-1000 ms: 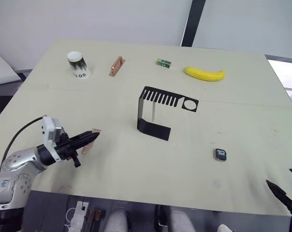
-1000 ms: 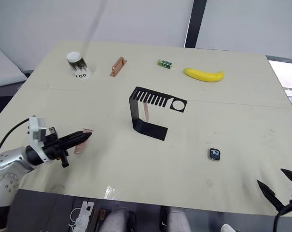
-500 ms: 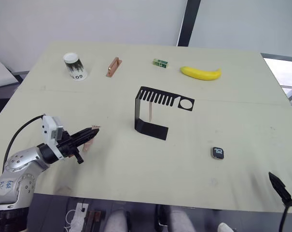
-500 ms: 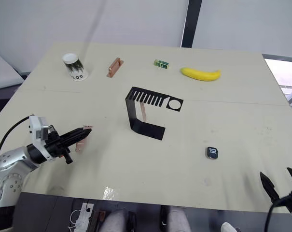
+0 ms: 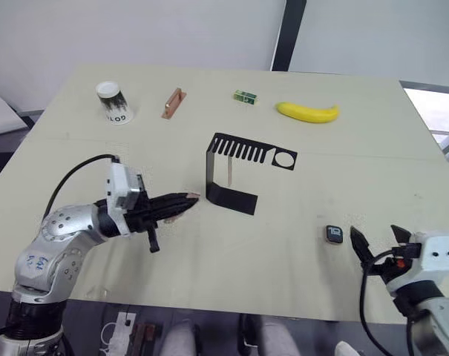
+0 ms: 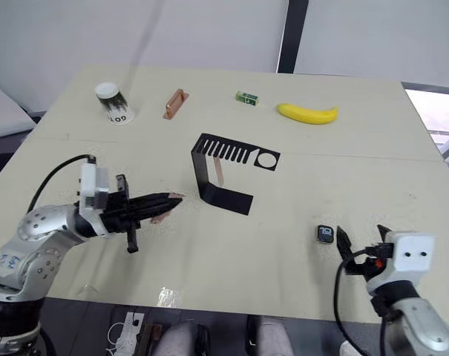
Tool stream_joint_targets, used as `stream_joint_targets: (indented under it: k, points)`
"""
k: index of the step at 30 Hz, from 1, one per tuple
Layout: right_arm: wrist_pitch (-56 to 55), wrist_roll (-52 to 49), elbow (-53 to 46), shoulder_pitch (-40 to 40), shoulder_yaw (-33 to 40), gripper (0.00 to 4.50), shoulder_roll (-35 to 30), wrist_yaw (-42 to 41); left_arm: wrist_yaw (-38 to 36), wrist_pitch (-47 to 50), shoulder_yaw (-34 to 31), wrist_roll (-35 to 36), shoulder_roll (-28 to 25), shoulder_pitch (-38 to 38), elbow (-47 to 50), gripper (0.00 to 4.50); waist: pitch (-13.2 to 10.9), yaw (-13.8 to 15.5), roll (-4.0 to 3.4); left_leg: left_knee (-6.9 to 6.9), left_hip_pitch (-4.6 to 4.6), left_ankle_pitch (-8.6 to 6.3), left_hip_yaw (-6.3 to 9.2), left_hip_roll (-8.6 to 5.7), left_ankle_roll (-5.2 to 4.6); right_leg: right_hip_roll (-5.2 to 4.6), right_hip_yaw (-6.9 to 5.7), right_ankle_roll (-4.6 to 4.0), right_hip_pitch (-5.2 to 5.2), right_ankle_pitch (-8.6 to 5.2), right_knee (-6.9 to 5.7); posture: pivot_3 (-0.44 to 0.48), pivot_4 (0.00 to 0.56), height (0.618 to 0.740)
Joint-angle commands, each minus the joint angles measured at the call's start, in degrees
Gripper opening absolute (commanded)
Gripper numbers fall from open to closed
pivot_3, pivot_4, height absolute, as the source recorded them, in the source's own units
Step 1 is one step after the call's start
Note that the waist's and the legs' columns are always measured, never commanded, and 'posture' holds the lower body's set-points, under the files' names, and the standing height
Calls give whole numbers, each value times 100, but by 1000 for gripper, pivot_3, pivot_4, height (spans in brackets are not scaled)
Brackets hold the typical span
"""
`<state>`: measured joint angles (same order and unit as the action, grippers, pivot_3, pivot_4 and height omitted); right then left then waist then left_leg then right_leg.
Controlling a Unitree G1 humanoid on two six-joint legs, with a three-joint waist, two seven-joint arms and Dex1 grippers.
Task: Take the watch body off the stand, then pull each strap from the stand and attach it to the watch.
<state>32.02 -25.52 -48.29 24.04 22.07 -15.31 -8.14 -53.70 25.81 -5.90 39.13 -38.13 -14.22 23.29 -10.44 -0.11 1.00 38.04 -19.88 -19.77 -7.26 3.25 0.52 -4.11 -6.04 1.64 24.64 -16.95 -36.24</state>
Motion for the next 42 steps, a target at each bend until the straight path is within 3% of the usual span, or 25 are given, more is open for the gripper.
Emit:
stream_joint_targets:
  k: [1, 6, 13, 27, 42]
  points:
    - [424, 287, -618, 195, -470, 4419, 206, 582, -127, 58, 229, 189, 94, -98, 365, 0, 0, -3, 0, 0, -1, 0, 0, 0, 0, 1, 1, 0, 0, 0, 1, 0, 150, 740]
    - [790, 684, -711, 250, -1148, 4419, 491, 1047, -233, 113, 454, 207, 185, -154, 416, 0, 0, -24, 0, 3, 0, 2, -3, 0, -1, 6, 5, 0, 1, -1, 2, 0, 150, 740]
    - [694, 1217, -102, -82, -1665, 4419, 741, 1277, -363, 125, 574, 189, 194, -205, 444, 0, 1, -20, 1, 4, -1, 5, -1, 1, 1, 12, 7, -1, 1, -2, 3, 0, 150, 740]
    - [139, 1505, 1253, -780, -1341, 4419, 904, 1145, -349, 193, 650, 204, 197, -182, 559, 0, 2, -30, 2, 10, -12, 6, 3, 2, -1, 17, 8, 0, 5, -3, 3, 0, 150, 740]
    - [216, 1309, 1495, -911, -1339, 4419, 1006, 1054, -237, 161, 687, 131, 256, -145, 596, 0, 9, -63, 15, 11, -9, 7, 4, 3, -1, 17, 9, 0, 3, -2, -4, 0, 150, 740]
